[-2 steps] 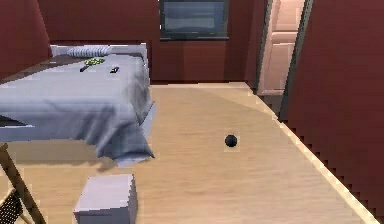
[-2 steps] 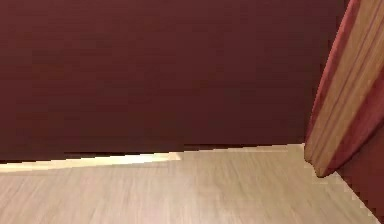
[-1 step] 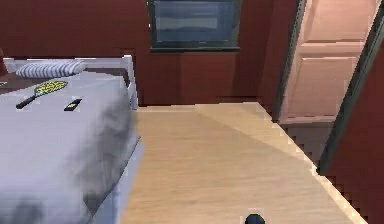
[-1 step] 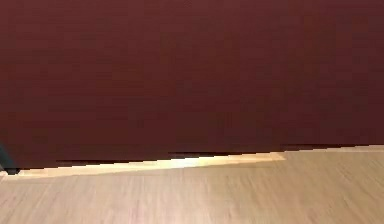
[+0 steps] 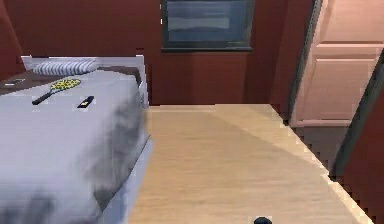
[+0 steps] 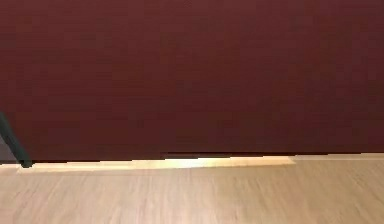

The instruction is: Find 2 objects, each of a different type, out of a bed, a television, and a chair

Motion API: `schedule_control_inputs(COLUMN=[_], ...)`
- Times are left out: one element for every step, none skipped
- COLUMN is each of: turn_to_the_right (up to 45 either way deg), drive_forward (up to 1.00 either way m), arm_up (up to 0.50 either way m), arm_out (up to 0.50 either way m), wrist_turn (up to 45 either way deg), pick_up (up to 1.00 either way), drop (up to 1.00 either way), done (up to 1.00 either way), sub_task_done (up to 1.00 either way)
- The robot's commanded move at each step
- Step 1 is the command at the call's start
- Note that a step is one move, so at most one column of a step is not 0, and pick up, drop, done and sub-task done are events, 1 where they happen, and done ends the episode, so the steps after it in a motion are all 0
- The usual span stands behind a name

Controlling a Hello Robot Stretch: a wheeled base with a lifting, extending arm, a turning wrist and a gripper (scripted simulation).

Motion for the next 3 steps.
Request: schedule_control_inputs(turn_to_the_right=[0.0,-39.0,0.0], drive_forward=[0.20,0.00,0.00], arm_up=[0.00,0.00,0.00], arm_out=[0.00,0.00,0.00], wrist_turn=[0.0,0.0,0.0], pick_up=[0.00,0.00,0.00], drop=[0.00,0.00,0.00], done=[0.00,0.00,1.00], sub_task_done=[0.00,0.00,0.00])
